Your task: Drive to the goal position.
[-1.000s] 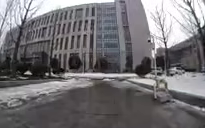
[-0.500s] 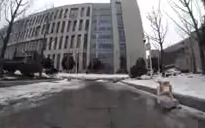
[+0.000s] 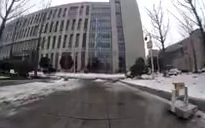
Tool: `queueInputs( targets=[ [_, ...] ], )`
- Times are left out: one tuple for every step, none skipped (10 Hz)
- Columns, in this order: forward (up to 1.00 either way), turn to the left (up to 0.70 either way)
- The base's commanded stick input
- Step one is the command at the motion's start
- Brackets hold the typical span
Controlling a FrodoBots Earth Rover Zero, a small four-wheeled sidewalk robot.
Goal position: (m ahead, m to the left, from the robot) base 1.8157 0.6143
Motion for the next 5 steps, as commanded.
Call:
queueInputs(
  targets=[
    [1.0, -0.27],
    [1.0, -0.27],
    [1.0, -0.27],
    [1.0, -0.27],
    [1.0, -0.27]
  ],
)
